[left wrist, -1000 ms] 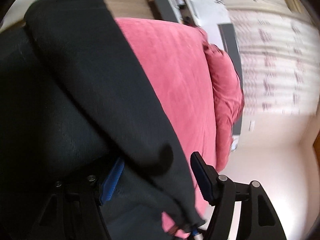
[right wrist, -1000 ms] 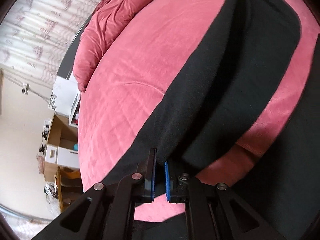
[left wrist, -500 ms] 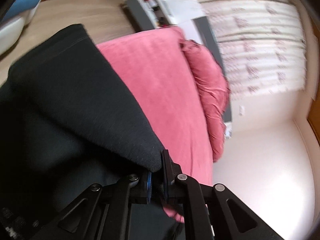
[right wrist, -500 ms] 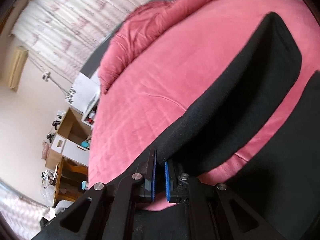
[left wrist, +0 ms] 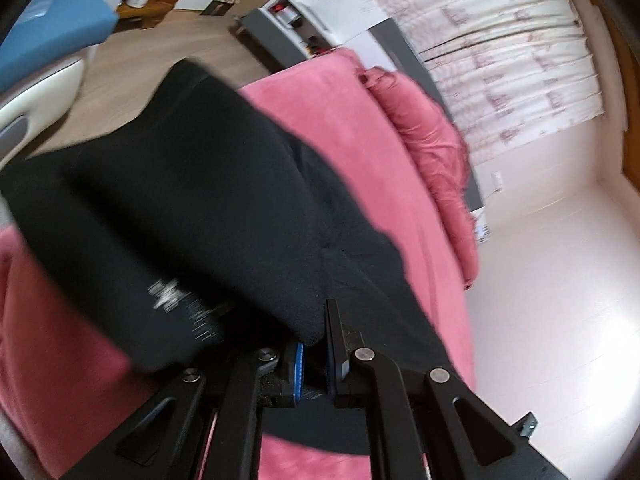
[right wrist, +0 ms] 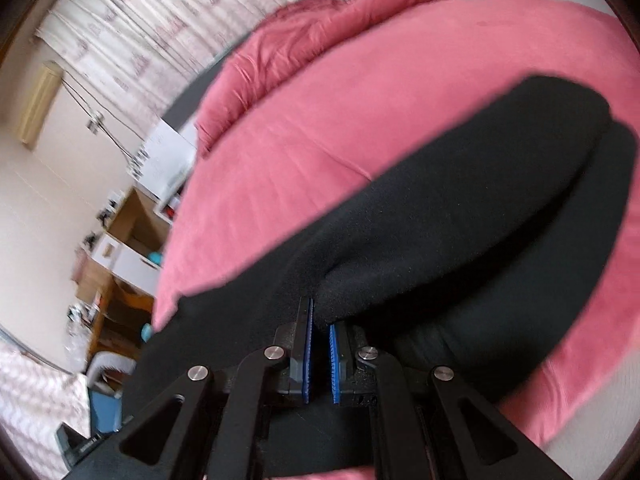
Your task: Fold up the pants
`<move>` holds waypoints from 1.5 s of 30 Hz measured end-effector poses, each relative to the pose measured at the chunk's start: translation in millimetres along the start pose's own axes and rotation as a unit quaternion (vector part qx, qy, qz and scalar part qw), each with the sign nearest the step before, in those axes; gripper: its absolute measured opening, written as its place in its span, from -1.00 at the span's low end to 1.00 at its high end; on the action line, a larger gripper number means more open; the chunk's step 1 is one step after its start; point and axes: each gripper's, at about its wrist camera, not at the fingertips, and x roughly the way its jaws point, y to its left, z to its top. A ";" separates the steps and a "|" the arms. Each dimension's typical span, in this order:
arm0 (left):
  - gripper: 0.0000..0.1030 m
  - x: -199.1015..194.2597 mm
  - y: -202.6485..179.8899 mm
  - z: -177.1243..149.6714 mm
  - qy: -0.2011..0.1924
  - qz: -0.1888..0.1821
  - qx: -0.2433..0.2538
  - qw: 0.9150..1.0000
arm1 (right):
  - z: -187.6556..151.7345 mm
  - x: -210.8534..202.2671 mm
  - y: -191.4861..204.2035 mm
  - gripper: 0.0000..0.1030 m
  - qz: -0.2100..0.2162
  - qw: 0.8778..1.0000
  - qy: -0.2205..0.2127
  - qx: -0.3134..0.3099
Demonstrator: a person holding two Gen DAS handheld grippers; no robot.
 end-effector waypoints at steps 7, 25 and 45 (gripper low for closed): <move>-0.63 -0.6 15.1 -9.1 -0.013 0.007 0.007 1.000 | -28.8 23.0 -38.5 -0.78 -0.002 0.999 0.042 0.025; -0.82 -23.6 54.0 54.0 -0.068 -0.007 -0.132 0.989 | 20.9 -2.6 -130.7 -0.17 0.034 0.983 -0.052 0.171; -0.88 -41.8 69.6 35.5 0.001 0.079 -0.047 0.996 | 8.3 -70.3 -144.9 -0.86 0.011 0.989 -0.039 0.145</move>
